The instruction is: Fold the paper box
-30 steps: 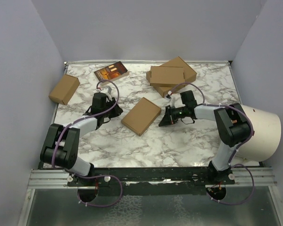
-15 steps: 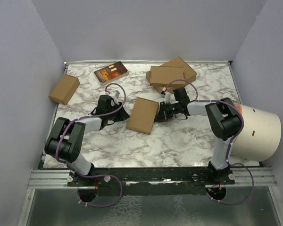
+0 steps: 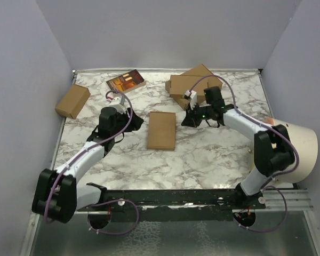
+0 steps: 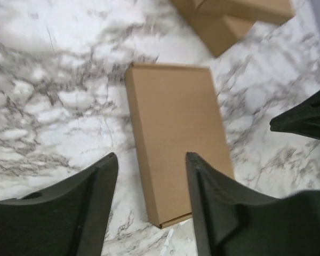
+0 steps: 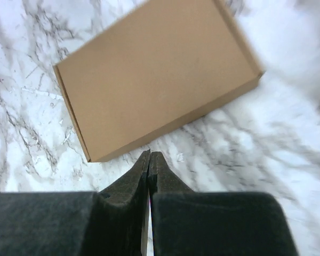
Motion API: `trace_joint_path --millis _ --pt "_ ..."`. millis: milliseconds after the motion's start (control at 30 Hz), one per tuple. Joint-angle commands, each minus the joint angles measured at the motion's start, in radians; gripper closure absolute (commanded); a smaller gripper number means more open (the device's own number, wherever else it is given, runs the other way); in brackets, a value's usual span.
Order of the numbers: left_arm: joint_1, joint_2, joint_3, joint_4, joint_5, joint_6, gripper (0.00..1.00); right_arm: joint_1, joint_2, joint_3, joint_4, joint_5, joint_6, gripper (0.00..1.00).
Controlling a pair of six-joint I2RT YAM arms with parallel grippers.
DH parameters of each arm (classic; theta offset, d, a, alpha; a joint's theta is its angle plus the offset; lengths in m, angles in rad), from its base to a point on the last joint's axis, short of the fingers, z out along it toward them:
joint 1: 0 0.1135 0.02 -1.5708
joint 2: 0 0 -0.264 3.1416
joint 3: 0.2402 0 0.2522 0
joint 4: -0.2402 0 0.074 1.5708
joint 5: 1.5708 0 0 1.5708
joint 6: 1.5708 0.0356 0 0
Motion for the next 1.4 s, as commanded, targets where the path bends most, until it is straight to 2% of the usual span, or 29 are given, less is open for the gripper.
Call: trace_joint_path --millis 0,100,167,333,400,433,700,800,900,1033,1200,1367 --pt "0.009 -0.158 0.009 0.062 -0.066 0.019 0.35 -0.021 -0.206 0.055 -0.096 0.034 -0.225 0.99" --pt "0.012 -0.229 0.048 0.061 -0.056 0.030 0.11 -0.041 -0.290 0.117 -0.157 0.067 -0.292 0.89" --pt "0.014 -0.266 0.087 0.042 -0.047 0.036 0.01 -0.061 -0.323 0.215 -0.215 0.068 -0.315 0.74" --pt "0.018 -0.287 0.229 -0.037 0.006 0.059 0.01 -0.102 -0.392 0.380 -0.264 0.045 -0.296 0.30" --pt "0.018 -0.285 0.305 -0.085 0.018 0.071 0.01 -0.104 -0.430 0.403 -0.234 0.083 -0.264 0.06" --pt "0.018 -0.283 0.342 -0.111 0.019 0.077 0.01 -0.104 -0.450 0.413 -0.223 0.105 -0.246 0.01" --pt "0.019 -0.253 0.629 -0.285 0.065 0.157 0.01 -0.106 -0.514 0.523 -0.237 0.383 -0.061 0.00" --pt "0.020 -0.241 0.683 -0.294 0.099 0.154 0.01 -0.110 -0.541 0.554 -0.263 0.405 -0.042 0.00" --pt "0.020 -0.229 0.715 -0.297 0.128 0.136 0.01 -0.115 -0.559 0.599 -0.315 0.373 -0.082 0.00" --pt "0.020 -0.226 0.735 -0.297 0.150 0.114 0.01 -0.118 -0.568 0.615 -0.310 0.356 -0.044 0.00" --pt "0.020 -0.211 0.742 -0.295 0.151 0.116 0.01 -0.118 -0.591 0.610 -0.246 0.477 0.132 0.00" --pt "0.020 -0.190 0.739 -0.272 0.183 0.105 0.01 -0.118 -0.608 0.611 -0.247 0.517 0.160 0.00"
